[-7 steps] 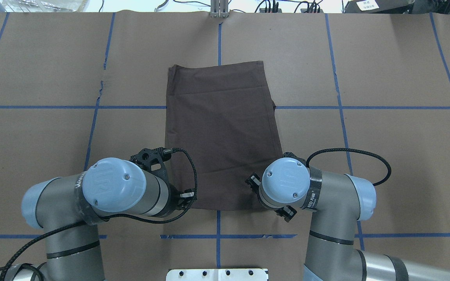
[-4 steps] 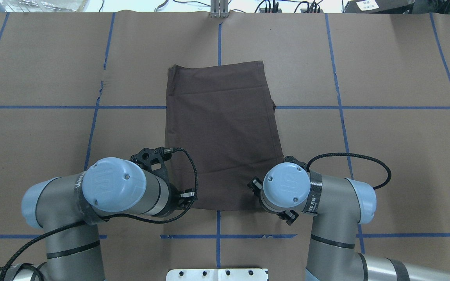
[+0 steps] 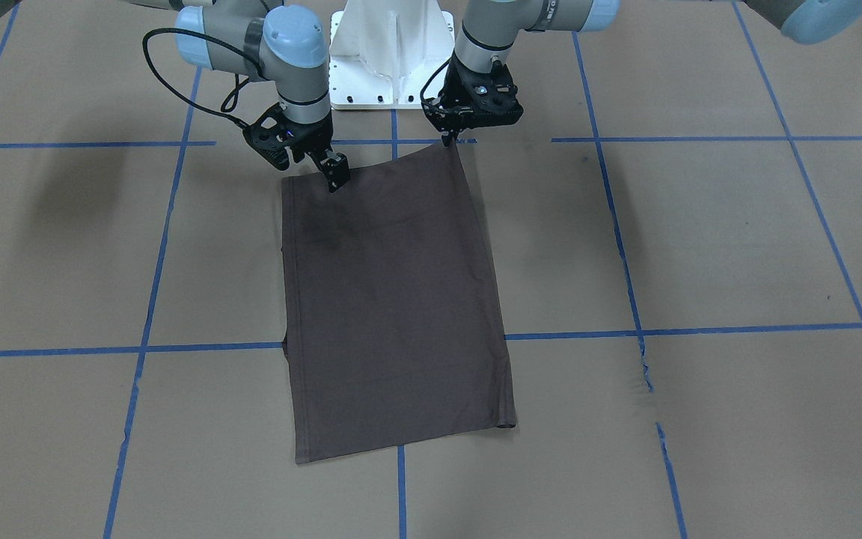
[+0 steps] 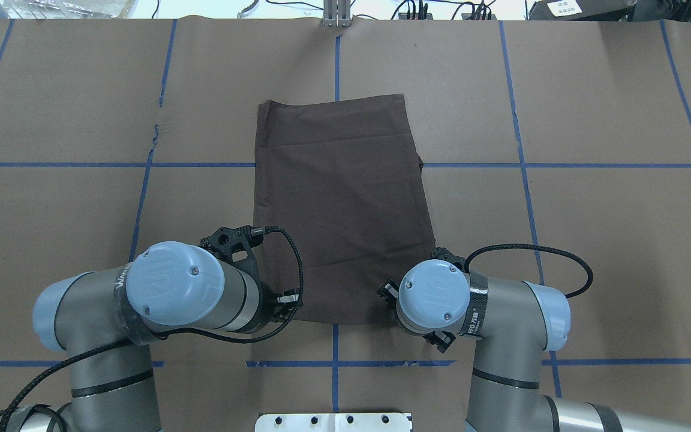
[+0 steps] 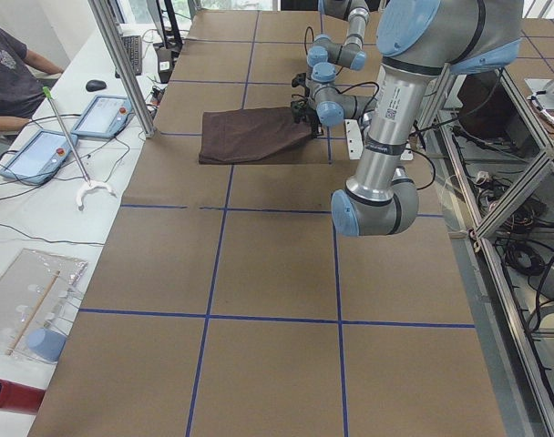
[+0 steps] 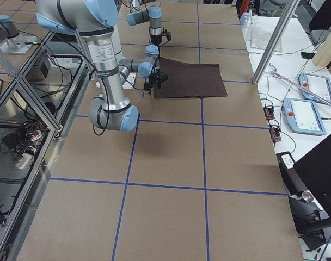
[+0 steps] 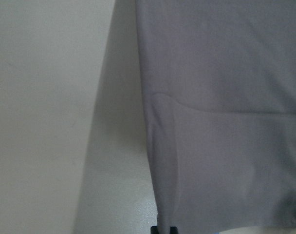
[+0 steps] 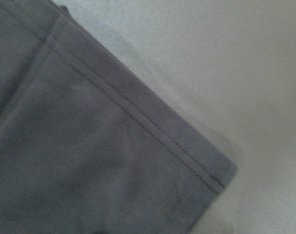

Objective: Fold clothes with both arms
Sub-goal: 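Grasp the near edge corners of the shirt with both grippers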

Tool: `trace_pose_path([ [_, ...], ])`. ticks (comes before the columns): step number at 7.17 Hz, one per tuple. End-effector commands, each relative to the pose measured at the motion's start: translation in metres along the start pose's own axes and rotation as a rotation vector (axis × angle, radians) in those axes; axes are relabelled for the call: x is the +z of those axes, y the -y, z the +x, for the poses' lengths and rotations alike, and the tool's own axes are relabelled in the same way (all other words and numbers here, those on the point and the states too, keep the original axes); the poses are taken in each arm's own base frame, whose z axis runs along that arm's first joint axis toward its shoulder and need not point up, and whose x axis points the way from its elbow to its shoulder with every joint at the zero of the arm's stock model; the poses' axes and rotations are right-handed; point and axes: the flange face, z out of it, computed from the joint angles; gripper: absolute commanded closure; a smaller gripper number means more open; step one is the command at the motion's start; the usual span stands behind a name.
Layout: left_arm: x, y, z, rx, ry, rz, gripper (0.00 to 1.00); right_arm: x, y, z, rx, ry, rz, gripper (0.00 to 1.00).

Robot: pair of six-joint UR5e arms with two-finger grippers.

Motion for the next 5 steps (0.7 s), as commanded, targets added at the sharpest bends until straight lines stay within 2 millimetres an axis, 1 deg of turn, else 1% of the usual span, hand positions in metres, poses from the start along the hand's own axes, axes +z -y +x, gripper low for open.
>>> trace_pose_path([
  [1, 0.0000, 0.0000, 0.0000, 0.000, 0.000, 0.000, 1.00, 0.0002, -0.0018, -0.0007, -0.004, 0.003, -0.002, 0.00],
  [2, 0.0000, 0.0000, 0.0000, 0.000, 0.000, 0.000, 1.00, -0.0003, -0.0006, -0.0006, -0.002, 0.004, -0.001, 0.24],
  [3, 0.0000, 0.0000, 0.0000, 0.000, 0.000, 0.000, 1.00, -0.0003, -0.0006, -0.0006, -0.004, 0.004, -0.001, 0.62],
  [4, 0.0001, 0.0001, -0.0002, 0.000, 0.001, 0.000, 1.00, 0.0003, -0.0001, 0.0000, -0.007, 0.002, 0.000, 0.84],
  [5, 0.0001, 0.0001, -0.0002, 0.000, 0.001, 0.000, 1.00, 0.0003, -0.0001, 0.0000, -0.016, 0.002, 0.000, 1.00],
])
